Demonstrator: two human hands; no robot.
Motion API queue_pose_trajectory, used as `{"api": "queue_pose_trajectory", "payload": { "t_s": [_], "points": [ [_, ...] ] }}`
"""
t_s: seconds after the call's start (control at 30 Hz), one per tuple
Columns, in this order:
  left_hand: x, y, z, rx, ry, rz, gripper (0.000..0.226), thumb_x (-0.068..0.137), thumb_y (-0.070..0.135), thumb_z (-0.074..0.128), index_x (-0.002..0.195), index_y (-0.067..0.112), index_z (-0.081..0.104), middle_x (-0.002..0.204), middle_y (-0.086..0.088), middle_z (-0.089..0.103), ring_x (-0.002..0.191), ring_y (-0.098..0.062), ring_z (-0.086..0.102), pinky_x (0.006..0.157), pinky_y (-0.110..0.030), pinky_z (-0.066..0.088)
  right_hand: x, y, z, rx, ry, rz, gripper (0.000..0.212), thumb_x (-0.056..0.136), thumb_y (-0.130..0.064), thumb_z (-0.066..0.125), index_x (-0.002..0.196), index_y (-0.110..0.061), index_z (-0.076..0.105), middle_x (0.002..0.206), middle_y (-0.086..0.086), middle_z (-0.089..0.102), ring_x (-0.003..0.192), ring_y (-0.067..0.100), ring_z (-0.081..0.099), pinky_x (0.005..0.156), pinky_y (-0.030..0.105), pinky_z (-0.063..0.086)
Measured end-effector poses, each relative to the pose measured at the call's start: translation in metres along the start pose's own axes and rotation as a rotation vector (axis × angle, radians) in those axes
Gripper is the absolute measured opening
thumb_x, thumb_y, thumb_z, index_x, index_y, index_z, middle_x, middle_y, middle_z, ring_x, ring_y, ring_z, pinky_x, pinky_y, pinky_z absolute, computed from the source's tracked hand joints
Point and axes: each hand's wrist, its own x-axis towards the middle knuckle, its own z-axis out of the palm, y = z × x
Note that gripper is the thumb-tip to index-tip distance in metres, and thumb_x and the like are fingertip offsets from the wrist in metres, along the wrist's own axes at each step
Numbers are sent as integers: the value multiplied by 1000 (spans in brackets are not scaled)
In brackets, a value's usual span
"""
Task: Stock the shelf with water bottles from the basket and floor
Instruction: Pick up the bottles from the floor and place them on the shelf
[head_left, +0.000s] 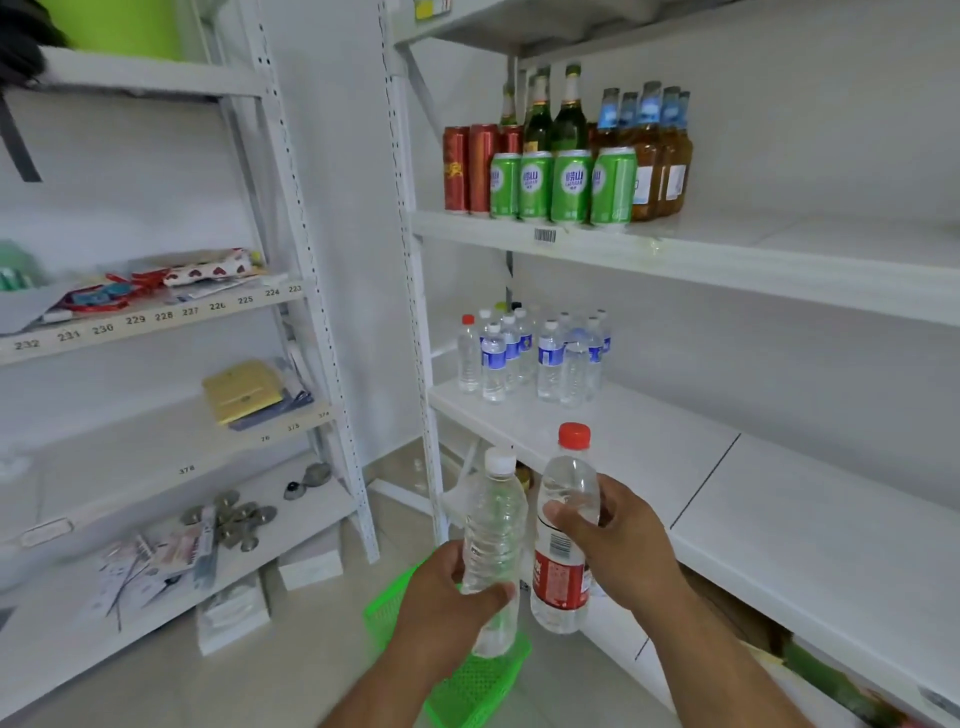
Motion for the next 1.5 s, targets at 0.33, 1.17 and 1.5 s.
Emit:
{"api": "queue_pose_trajectory", "payload": {
  "t_s": [0.33,1.17,1.5],
  "points": [
    [120,11,5,85,18,-10,33,73,23,84,102,29,69,93,15,74,79,12,63,61,-1,43,119,10,14,97,26,35,23,82,-42,75,103,-38,66,92,-19,71,82,-9,64,64,16,45],
    [410,-7,-29,-41,-339,114,32,72,3,82,96,19,71,82,4,76,72,-2,70,58,-11,49,297,-6,108,-4,381,175,22,83,-32,77,92,-45,61,93,-23,70,87,-3,65,67,15,45],
    [492,-6,-9,-56,-481,118,35,68,25,85,98,32,68,91,14,74,87,-5,69,72,-23,51,349,-9,126,-81,514,272,25,83,-38,75,93,-52,57,97,-26,67,86,-6,62,64,11,42]
  ]
}}
